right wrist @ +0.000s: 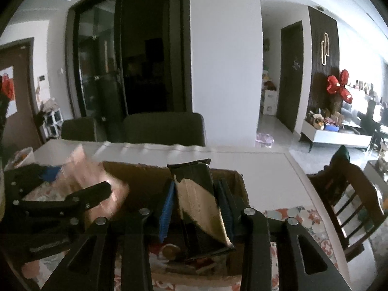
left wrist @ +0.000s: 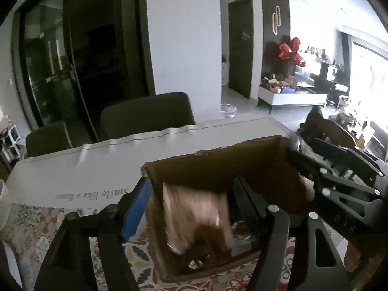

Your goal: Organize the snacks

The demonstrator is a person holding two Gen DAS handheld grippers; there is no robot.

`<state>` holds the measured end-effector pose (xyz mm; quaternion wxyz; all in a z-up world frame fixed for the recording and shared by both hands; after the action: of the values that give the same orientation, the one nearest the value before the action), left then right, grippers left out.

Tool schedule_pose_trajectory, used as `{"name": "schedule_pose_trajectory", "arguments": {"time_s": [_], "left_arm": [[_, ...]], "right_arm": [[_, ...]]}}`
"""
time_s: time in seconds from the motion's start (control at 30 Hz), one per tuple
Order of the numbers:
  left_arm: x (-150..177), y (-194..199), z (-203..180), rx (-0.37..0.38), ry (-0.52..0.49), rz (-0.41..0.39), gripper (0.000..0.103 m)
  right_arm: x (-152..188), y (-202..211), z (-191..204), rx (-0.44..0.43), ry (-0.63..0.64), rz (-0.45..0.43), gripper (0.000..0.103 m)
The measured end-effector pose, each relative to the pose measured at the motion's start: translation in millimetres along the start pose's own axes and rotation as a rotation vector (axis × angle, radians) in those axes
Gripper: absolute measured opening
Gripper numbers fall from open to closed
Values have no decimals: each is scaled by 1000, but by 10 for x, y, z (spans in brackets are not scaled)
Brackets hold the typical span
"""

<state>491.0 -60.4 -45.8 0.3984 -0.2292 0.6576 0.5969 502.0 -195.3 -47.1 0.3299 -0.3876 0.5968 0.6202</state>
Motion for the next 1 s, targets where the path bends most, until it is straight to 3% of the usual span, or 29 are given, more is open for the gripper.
{"name": "schedule_pose_trajectory", "arguments": {"time_s": [0.07,0.2,0.3,0.47,0.57,1.0], "left_arm": [[24,7,15,-12,-1,2,75],[97,166,43,-72,-11,-33,84],[141,344,65,-115,-22,-82,87],[284,685,65,-174,-36,-145,92],[383,896,70,-185,-22,-173,96],[900,1860,23,-177,56,-224,103]], "right_arm": [[25,-15,-28,10,-12,8,57],[107,27,-87,34,-25,30,59],[157,154,-115,49,-34,24,68],[261,445,-88,68,-5,5,68],[325,674,-57,73,-8,-15,76],[659,1719,111,70,-25,-76,89]]}}
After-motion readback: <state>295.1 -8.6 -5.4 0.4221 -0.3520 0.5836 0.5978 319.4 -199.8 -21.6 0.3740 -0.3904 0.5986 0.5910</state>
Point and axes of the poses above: each gripper's, at about its wrist camera, not at the fingertips, and y roughly against the way its jaws point, z to its left, x to its underside, the point moved 8 cm from there along -y, roughly the way its jaws point, and after that the axes turned 1 degree about y, right-handed, at the moved point
